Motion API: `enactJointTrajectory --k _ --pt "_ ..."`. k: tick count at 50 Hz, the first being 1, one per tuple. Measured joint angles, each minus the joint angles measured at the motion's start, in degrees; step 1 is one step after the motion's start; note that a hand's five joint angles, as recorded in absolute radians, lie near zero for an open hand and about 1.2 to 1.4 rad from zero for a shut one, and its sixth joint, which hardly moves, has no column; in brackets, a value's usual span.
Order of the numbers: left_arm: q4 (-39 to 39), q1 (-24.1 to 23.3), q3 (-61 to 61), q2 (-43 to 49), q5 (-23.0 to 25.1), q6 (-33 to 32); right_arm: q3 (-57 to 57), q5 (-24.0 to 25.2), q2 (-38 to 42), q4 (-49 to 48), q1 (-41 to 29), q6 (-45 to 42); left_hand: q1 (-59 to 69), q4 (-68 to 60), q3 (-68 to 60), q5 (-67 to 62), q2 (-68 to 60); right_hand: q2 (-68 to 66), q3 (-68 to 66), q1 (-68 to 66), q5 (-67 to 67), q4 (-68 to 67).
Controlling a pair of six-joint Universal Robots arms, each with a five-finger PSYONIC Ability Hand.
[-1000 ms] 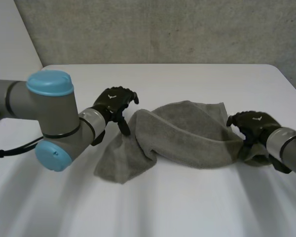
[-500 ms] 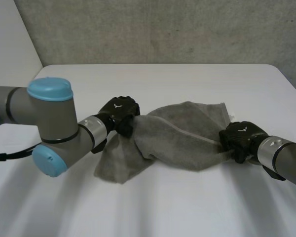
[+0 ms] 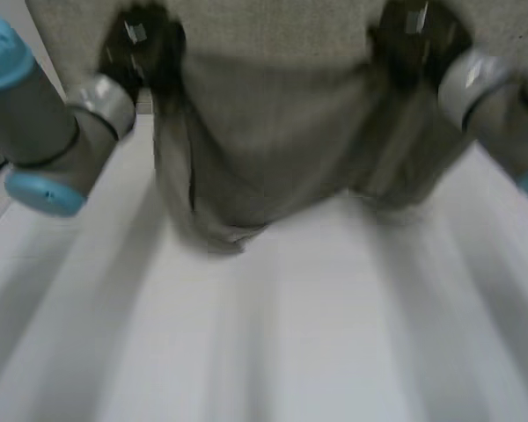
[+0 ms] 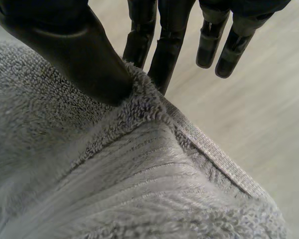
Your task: Fold the towel.
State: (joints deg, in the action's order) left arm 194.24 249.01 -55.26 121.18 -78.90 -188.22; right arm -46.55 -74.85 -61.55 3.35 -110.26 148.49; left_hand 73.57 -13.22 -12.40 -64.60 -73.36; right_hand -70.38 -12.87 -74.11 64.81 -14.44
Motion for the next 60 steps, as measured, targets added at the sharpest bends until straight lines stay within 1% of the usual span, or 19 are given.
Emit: enactJointTrajectory --k 3,7,10,12,17,20,24,26,28,32,35,36,40,42,45,48,51,56,60 --pt "6.6 -0.1 1.4 -4.2 -0.6 2.1 5.6 -2.5 -1.3 -6.6 -0.9 3.3 0.0 0.0 0.0 0.0 -0.2 0.0 0.0 0.0 0.0 0.0" --pt "11.5 0.6 0.1 -10.1 0.7 5.2 4.8 -2.8 -5.7 -12.6 -0.8 7.3 0.0 0.0 0.0 0.0 -0.2 0.0 0.0 0.0 0.1 0.0" --pt "13.6 1.9 -2.9 -14.2 3.3 7.7 -0.6 -0.3 -9.8 -15.6 -0.3 9.5 0.0 0.0 0.0 0.0 -0.2 0.0 0.0 0.0 0.2 0.0" --pt "14.2 3.1 -6.1 -16.1 5.6 8.9 -6.1 2.8 -12.1 -17.3 0.3 10.1 0.0 0.0 0.0 0.0 -0.2 0.0 0.0 0.0 0.3 0.0" --pt "14.3 5.1 -14.9 -17.3 10.5 9.8 -18.6 9.8 -14.3 -19.9 2.2 8.5 0.0 0.0 0.0 -0.1 -0.2 -0.6 0.0 0.0 0.3 0.0" --pt "14.2 5.8 -21.8 -16.9 12.6 9.0 -27.6 14.1 -14.4 -21.0 4.0 4.9 0.0 0.0 0.0 -0.1 -0.2 -0.6 0.0 0.0 0.3 0.0" --pt "13.9 6.1 -29.9 -16.0 13.8 6.7 -37.4 18.4 -13.9 -21.6 5.7 -1.0 0.0 0.0 0.0 -0.1 -0.2 -0.6 0.0 0.0 0.3 0.0" --pt "13.9 6.1 -33.7 -15.1 14.0 4.6 -41.4 20.2 -13.2 -21.7 6.1 -4.3 0.0 0.0 0.0 -0.1 -0.2 -0.6 0.0 0.0 0.3 0.0" --pt "13.8 5.8 -39.3 -13.2 14.0 0.7 -47.4 22.8 -11.4 -21.7 6.4 -10.1 0.0 0.0 0.0 -0.1 -0.2 -0.6 0.0 0.0 0.3 0.0" --pt "13.5 5.3 -44.7 -10.3 13.9 -4.1 -52.7 24.7 -8.3 -20.7 6.4 -16.7 0.0 0.0 0.0 -0.1 -0.2 -0.6 0.0 0.0 0.3 0.0" --pt "13.1 5.0 -46.9 -8.5 13.6 -6.9 -54.2 24.6 -6.4 -18.5 6.4 -19.3 0.0 0.0 0.0 -0.1 -0.2 -0.6 0.0 0.2 -0.3 0.0" --pt "12.9 4.9 -47.3 -8.0 13.4 -7.6 -54.3 24.1 -6.0 -17.2 6.3 -19.5 0.0 0.0 0.0 -0.1 -0.2 1.8 0.0 3.2 -2.9 0.0" --pt "11.1 4.7 -47.8 -7.5 13.1 -8.7 -53.1 21.0 -5.3 -11.7 6.0 -18.4 -3.3 0.0 0.0 3.6 3.4 17.7 0.0 21.3 -21.3 0.0" --pt "8.7 4.7 -47.6 -7.9 12.9 -8.9 -51.8 18.8 -5.3 -7.6 5.8 -16.5 -19.7 0.0 0.0 20.2 20.0 28.9 0.0 32.5 -33.2 0.0" --pt "5.3 4.6 -47.1 -9.1 12.8 -8.8 -50.0 16.6 -5.8 -2.4 5.7 -13.0 -30.7 0.0 0.0 32.0 30.3 41.0 0.0 44.8 -47.2 0.0" --pt "2.1 4.6 -46.7 -10.8 12.8 -8.7 -48.8 15.3 -6.8 1.2 5.6 -9.3 -32.4 0.0 0.0 34.1 32.0 45.3 0.0 48.6 -51.9 0.0" --pt "0.0 4.5 -46.5 -12.9 12.8 -8.6 -48.2 14.6 -8.3 2.9 5.6 -5.3 -33.6 0.0 0.0 35.5 33.2 46.2 0.0 49.2 -53.0 0.0" --pt "-1.3 4.5 -46.3 -16.4 12.8 -8.5 -47.5 14.1 -11.2 3.6 6.0 2.6 -34.6 0.0 0.0 36.8 34.3 46.2 0.0 49.2 -53.1 0.0" --pt "-1.5 4.4 -45.7 -18.6 13.2 -8.7 -47.0 13.9 -14.1 3.6 6.6 11.5 -37.3 0.0 0.0 39.5 37.2 46.2 0.0 49.2 -53.1 0.0"
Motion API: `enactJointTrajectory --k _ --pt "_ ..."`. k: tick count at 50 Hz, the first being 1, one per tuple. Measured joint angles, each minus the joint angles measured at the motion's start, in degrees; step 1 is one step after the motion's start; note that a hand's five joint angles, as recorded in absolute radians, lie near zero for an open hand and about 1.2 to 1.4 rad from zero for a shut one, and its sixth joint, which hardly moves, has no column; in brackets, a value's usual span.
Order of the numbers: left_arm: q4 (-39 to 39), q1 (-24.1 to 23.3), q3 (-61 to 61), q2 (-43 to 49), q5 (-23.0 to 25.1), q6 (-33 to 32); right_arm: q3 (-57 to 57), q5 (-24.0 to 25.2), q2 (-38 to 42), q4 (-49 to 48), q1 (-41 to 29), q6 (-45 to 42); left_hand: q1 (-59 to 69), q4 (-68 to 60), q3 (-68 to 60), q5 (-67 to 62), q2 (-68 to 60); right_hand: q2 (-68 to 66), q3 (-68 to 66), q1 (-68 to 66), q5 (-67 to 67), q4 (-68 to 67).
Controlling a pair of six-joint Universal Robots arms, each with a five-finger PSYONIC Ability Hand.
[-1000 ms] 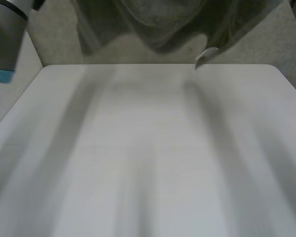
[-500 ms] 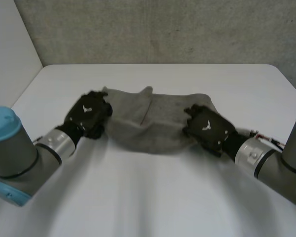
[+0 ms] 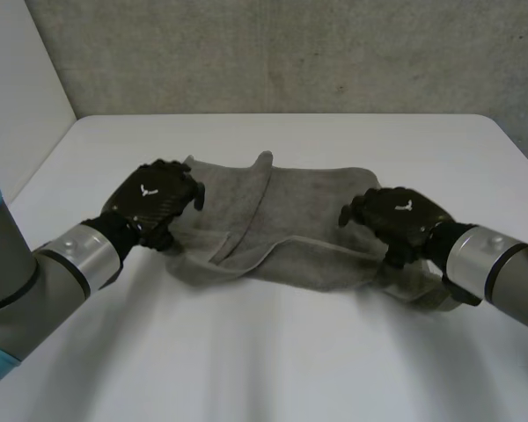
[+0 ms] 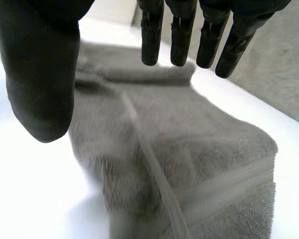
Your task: Fold the towel.
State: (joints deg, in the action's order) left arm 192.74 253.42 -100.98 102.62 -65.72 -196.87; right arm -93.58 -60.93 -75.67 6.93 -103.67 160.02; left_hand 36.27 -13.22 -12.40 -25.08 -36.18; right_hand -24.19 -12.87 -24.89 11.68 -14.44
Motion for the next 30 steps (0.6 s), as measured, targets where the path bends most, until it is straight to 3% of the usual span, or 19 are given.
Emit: enactJointTrajectory --k 8,15,20,30 --pt "-0.4 -1.1 3.5 0.6 0.6 -0.6 -2.1 -3.1 -4.9 -0.6 2.4 11.5 -1.1 0.0 0.0 1.6 1.3 0.0 0.0 0.0 2.1 0.0" --pt "-2.8 -1.5 8.0 5.8 1.1 -4.0 -6.1 -8.7 -5.5 -3.7 3.0 12.6 -1.3 0.0 0.0 1.8 1.4 -0.1 0.0 0.0 2.7 0.0" --pt "-8.0 -1.2 10.5 10.4 3.0 -11.5 -10.4 -11.7 -4.6 -6.2 2.9 12.3 -1.7 0.0 0.0 2.2 1.9 -0.1 0.0 0.0 2.7 0.0" --pt "-16.4 -0.6 11.0 14.7 8.4 -23.6 -14.7 -12.2 -2.2 -10.1 3.3 11.9 -3.4 0.0 0.0 4.1 3.8 -3.4 0.0 -2.3 7.0 0.0"
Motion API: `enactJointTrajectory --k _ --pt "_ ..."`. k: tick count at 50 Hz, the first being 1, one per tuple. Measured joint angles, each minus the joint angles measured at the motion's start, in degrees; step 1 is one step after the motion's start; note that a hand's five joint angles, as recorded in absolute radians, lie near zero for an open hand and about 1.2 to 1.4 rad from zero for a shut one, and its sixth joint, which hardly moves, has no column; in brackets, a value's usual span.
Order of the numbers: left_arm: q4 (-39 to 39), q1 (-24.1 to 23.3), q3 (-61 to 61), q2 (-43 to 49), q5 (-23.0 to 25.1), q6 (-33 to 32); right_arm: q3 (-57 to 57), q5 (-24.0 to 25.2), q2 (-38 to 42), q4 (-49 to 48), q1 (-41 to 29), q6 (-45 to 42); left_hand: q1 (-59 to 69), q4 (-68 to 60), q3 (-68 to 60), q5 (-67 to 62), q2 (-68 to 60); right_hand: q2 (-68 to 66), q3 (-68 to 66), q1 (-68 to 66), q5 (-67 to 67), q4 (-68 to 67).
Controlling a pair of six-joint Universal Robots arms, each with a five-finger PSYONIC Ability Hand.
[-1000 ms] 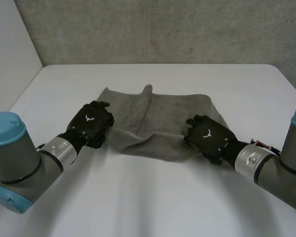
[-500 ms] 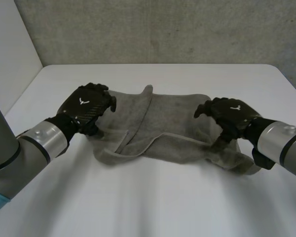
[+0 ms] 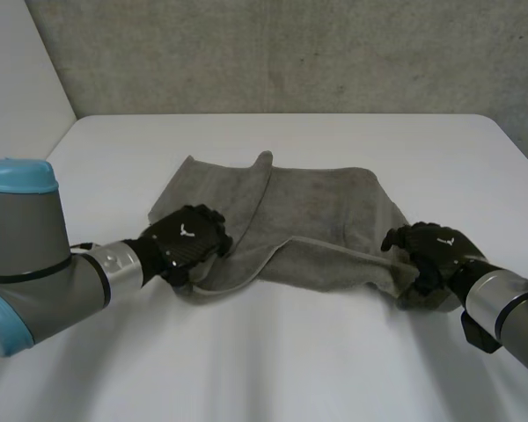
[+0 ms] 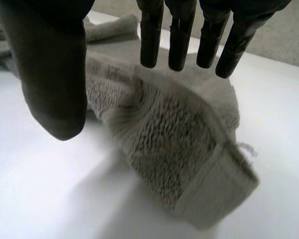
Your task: Fold the towel.
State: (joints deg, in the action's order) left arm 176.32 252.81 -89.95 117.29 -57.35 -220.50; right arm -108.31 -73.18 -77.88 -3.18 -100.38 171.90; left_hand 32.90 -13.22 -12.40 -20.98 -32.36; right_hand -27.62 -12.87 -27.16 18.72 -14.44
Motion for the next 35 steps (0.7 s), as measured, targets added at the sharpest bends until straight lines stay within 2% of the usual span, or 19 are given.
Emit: enactJointTrajectory --k 6,16,26,35 --pt "-2.1 0.0 0.0 1.0 1.0 -3.6 -0.4 -0.5 2.6 -1.3 0.0 -0.5 0.0 0.0 0.0 0.1 0.0 -8.9 0.0 -9.5 8.3 0.0" --pt "-2.1 0.2 -0.6 0.6 1.0 -3.9 -0.1 -0.8 4.4 -1.8 0.1 -2.0 0.0 0.0 0.0 0.2 0.0 -9.4 0.0 -10.2 9.4 0.0" --pt "-1.9 1.2 -1.9 0.5 1.0 -4.0 -0.3 -0.8 4.4 -2.0 0.3 -5.3 0.0 0.0 0.0 -0.8 0.0 -16.6 0.0 -17.0 15.4 0.0" --pt "-1.9 1.3 -4.2 0.7 0.5 -7.8 -0.7 -0.8 4.5 -2.1 1.0 -6.1 0.5 0.0 0.0 -2.4 -0.9 -17.0 0.0 -17.5 15.8 0.0"
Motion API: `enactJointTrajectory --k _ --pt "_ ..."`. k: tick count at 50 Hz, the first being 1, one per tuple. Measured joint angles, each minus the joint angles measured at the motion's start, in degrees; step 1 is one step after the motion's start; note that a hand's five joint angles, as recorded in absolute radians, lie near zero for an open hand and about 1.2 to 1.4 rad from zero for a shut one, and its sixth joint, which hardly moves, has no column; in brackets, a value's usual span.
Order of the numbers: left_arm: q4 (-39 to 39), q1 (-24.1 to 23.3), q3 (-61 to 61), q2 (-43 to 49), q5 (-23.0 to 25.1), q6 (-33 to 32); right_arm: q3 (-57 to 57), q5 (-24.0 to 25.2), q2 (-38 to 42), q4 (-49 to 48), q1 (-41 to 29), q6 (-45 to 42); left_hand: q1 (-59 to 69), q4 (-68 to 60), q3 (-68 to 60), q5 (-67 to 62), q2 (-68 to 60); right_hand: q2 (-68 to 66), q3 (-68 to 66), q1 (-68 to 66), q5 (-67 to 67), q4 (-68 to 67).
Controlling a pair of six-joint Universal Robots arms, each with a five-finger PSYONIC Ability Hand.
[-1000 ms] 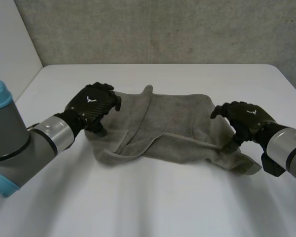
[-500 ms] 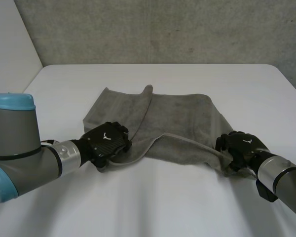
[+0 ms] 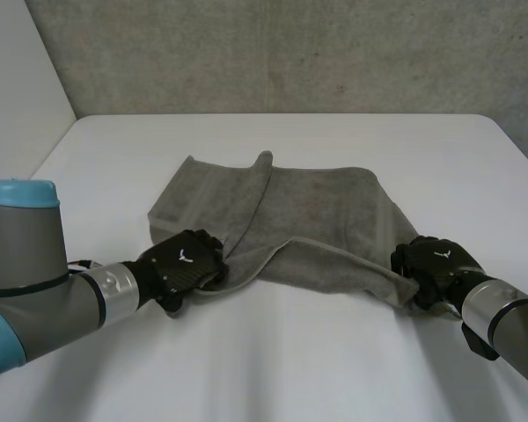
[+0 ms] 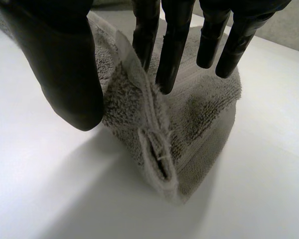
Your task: Fold the towel.
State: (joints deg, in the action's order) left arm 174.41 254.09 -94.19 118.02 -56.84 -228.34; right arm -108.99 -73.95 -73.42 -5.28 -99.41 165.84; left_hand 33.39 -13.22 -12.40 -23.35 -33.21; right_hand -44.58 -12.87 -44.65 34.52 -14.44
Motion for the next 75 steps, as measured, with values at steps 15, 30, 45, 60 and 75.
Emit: enactJointTrajectory --k 15,30,45,60,75 --pt "-0.9 1.8 -0.9 -1.6 -2.5 -5.0 -0.1 1.5 -1.6 1.3 0.3 -2.0 39.0 0.0 0.0 -40.2 -38.7 -28.5 0.0 -30.0 31.2 0.0" --pt "-3.9 5.0 -5.8 -7.4 -6.9 8.0 4.3 7.7 -3.7 18.9 2.8 -27.2 39.0 0.0 0.0 -40.2 -38.7 -28.5 0.0 -30.0 31.3 0.0" --pt "6.3 4.2 11.6 -6.3 -9.2 20.8 41.0 6.4 4.5 19.1 -1.8 -27.9 39.0 0.0 0.0 -40.2 -38.9 -28.5 0.0 -30.1 31.3 0.0" --pt "31.0 3.6 39.8 -5.5 -13.3 46.3 80.2 -2.7 13.3 0.7 -8.1 -20.9 40.0 0.0 0.0 -41.3 -40.1 -28.9 0.0 -30.1 31.4 0.0" --pt "32.2 6.7 13.0 -4.7 -6.3 35.0 39.7 9.6 2.9 -6.0 -4.9 -20.5 40.0 0.0 0.0 -41.3 -40.1 -28.9 0.0 -30.1 31.5 0.0"
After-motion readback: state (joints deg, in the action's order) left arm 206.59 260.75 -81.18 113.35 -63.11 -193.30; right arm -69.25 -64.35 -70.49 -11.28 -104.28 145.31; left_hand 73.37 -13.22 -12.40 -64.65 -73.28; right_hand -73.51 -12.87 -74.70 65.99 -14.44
